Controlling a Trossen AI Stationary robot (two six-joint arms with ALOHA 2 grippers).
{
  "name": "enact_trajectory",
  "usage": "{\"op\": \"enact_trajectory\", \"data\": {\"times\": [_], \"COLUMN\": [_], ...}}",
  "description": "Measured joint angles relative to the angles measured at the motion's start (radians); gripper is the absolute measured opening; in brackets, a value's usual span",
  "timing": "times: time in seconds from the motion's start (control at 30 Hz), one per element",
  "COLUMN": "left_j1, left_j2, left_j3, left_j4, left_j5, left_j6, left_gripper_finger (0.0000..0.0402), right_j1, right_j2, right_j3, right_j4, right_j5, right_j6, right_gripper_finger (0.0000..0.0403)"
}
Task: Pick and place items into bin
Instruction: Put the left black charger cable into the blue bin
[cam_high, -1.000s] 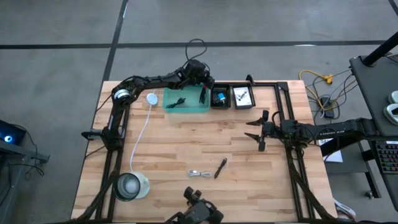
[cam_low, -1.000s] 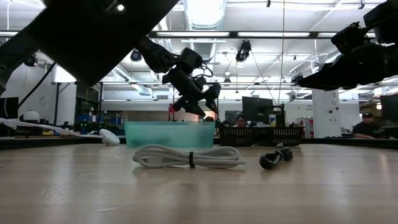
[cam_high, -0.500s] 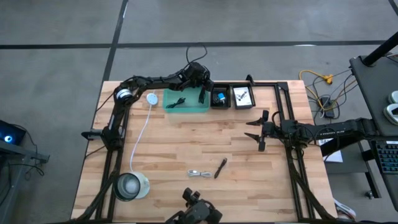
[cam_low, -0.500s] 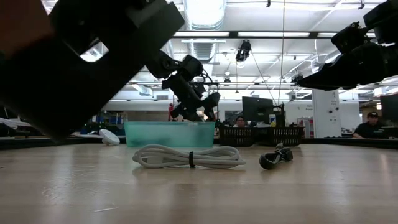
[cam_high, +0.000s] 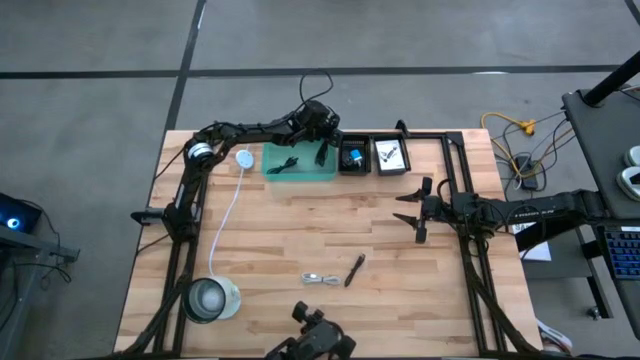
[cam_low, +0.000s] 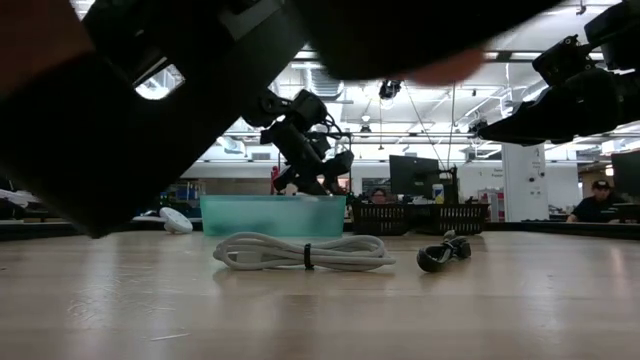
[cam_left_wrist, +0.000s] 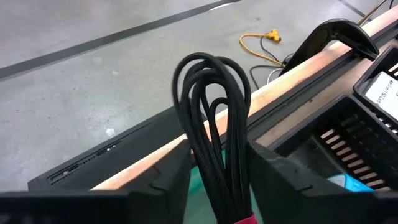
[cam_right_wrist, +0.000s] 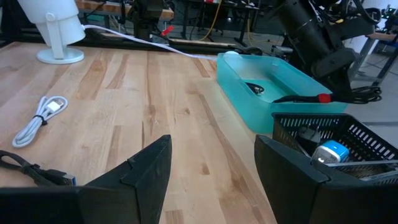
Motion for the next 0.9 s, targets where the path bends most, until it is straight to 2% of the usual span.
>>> {"op": "enact_trajectory", "data": {"times": [0.33,0.63,0.9], "left_j1": [0.001,-0.006,-0.050], "left_j2": [-0.004,-0.087,-0.207], "left_j3": [0.010,0.016,0.013], "left_j4": [-0.006,-0.161,-0.420], "left_j5": [0.020,0.052,0.064], "left_j6": [0.027,0.074,0.293], "left_gripper_finger": [0.0015,0.0010,0.0010], "right_j1": [0.000,0.000,0.000], "right_j2": [0.000,0.000,0.000], "right_j3": [0.000,0.000,0.000], "right_j4": [0.000,0.001,0.001], "right_j5": [0.000,0.000,0.000], "right_j6": [0.000,-0.003,-0.003], "right_gripper_finger": [0.0215,0.0215,0.0215]}}
